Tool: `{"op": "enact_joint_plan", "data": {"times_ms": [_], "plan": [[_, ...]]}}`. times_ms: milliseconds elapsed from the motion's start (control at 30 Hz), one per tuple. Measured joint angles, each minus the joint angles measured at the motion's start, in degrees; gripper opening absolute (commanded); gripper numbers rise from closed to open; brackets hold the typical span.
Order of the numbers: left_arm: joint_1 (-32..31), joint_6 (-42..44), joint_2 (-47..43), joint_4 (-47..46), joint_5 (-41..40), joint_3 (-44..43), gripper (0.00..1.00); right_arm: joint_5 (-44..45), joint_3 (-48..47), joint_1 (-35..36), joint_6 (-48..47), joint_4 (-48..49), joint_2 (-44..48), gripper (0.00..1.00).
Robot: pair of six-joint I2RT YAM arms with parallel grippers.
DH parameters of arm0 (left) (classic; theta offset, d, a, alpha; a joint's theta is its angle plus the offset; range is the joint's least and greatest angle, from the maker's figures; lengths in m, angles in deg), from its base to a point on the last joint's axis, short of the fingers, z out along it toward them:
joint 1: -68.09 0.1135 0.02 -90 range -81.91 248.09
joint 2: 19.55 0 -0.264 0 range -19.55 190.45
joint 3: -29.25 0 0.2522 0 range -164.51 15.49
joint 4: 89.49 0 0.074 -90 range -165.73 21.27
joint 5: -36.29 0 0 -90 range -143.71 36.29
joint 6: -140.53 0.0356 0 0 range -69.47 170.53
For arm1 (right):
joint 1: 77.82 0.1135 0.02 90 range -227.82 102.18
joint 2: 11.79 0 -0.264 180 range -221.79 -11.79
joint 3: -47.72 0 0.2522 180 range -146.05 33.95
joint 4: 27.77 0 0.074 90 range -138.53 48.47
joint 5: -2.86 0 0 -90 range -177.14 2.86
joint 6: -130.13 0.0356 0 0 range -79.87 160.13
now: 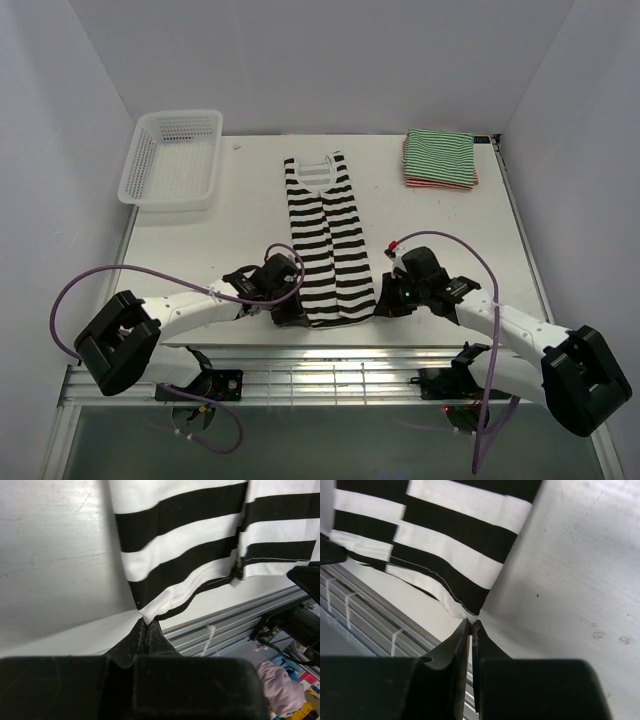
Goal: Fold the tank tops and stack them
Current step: Fold the tank top
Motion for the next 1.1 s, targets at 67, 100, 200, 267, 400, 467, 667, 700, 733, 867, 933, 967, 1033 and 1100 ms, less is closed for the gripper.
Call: {"op": "enact_joint_plan", "data": {"times_ms": [67,100,200,267,400,467,667,700,733,867,933,967,1033,1100], "plan": [[0.0,-0.42,-0.26,0.61,-0.81,-1.53,0.0,0.61,-1.18,0.0,-0.63,-0.17,2.54,0.08],[0.02,-0.63,-0.26,1.01,-1.07,-2.62,0.0,1.09,-2.23,0.0,-1.07,-0.55,3.43,0.08],[0.72,-0.74,-0.26,2.16,-2.05,-6.62,0.0,2.67,-6.88,0.0,-2.4,-1.77,3.67,0.08],[2.29,-0.52,-0.26,2.56,-2.32,-9.29,0.0,3.87,-10.23,-0.07,-3.39,-2.49,2.99,0.08],[7.58,0.87,0.44,3.15,-2.21,-14.53,0.0,5.57,-17.66,-1.38,-5.51,-3.37,-1.44,0.08],[10.08,2.1,1.75,3.15,-2.05,-17.2,0.0,6.14,-21.9,-2.62,-6.73,-3.56,-4.83,0.08],[16.55,6.56,8.98,3.48,-1.01,-26.21,0.0,6.54,-33.2,-7.21,-10.27,-2.71,-15.08,0.08],[17.44,7.32,10.38,3.54,-0.79,-27.5,0.0,6.1,-34.93,-7.93,-10.73,-2.56,-16.85,0.08],[18.29,8.0,11.78,3.58,-0.63,-28.72,0.0,5.68,-36.57,-8.66,-11.28,-2.27,-18.62,0.08],[21.51,10.58,17.0,3.96,-0.04,-33.18,0.0,3.72,-42.53,-10.82,-13.05,-1.2,-25.46,0.08],[22.84,11.85,19.52,3.93,0.33,-35.34,0.0,2.71,-45.4,-11.52,-13.81,-0.98,-28.76,0.08],[23.54,12.52,20.7,4.0,0.5,-36.44,0.0,2.29,-46.73,-11.87,-14.16,-0.74,-30.45,0.08],[24.7,13.77,23.26,4.04,0.81,-38.8,0.0,1.38,-48.96,-12.55,-14.71,-0.33,-33.33,0.08],[25.83,15.1,25.81,4.02,0.96,-41.29,0.0,0.42,-51.23,-13.07,-15.12,0.07,-36.33,0.08]]}}
